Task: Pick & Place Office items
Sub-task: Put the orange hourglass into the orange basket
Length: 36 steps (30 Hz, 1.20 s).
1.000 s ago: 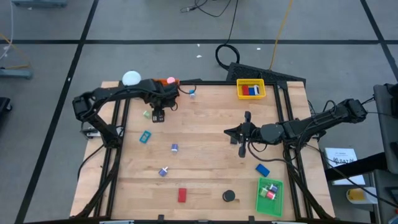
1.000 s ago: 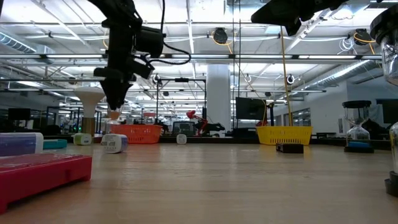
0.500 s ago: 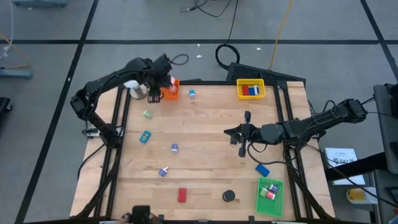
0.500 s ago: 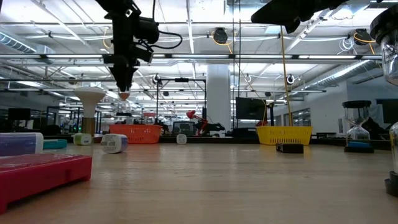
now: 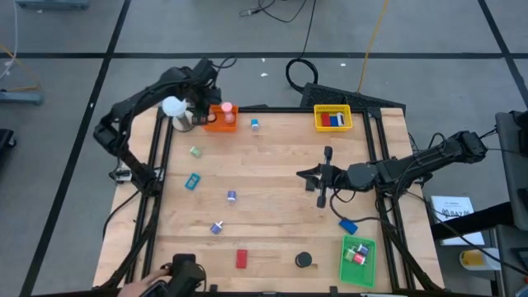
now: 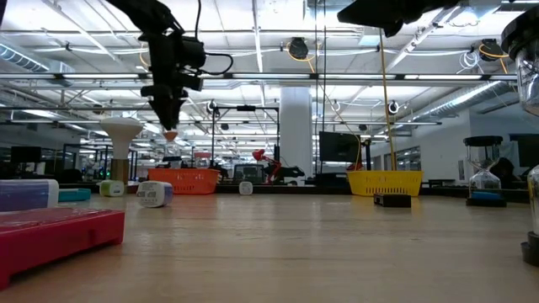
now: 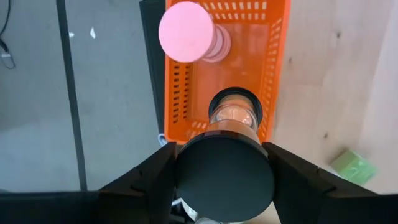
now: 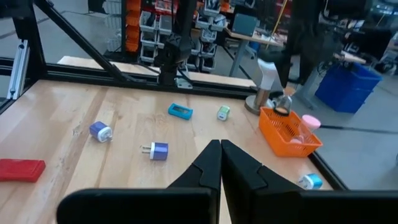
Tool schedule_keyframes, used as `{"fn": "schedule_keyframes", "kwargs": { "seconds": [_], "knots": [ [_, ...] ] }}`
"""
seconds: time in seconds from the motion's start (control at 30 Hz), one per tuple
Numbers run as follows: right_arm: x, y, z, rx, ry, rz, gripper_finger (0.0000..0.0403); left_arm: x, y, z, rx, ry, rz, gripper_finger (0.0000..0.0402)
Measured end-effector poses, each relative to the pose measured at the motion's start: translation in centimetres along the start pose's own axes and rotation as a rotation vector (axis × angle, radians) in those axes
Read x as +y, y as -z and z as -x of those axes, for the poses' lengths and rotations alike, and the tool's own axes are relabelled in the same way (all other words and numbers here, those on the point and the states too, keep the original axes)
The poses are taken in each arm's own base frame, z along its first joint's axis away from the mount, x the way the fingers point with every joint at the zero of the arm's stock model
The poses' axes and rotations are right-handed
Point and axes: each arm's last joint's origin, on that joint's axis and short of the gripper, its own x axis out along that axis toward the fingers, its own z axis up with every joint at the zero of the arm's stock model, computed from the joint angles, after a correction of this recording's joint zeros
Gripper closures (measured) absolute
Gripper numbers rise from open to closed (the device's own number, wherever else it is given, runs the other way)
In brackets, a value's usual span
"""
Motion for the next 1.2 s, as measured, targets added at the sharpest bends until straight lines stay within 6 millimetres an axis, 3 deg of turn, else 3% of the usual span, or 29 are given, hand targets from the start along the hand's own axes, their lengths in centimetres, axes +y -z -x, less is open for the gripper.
{"fn": "schedule_keyframes", "kwargs": {
  "seconds": [0.4, 1.2],
  "knots": [
    [0.0, -0.1, 0.0, -0.007, 0.001, 0.014, 0.0399, 0.9, -1.3, -4.7, 0.087, 0.004, -0.053, 0.0191],
    [0.0, -0.1, 0.0, -0.007, 0.001, 0.032, 0.0399, 1.6, -1.9, -6.7, 0.056, -0.010, -0.087, 0.0191]
  ]
}}
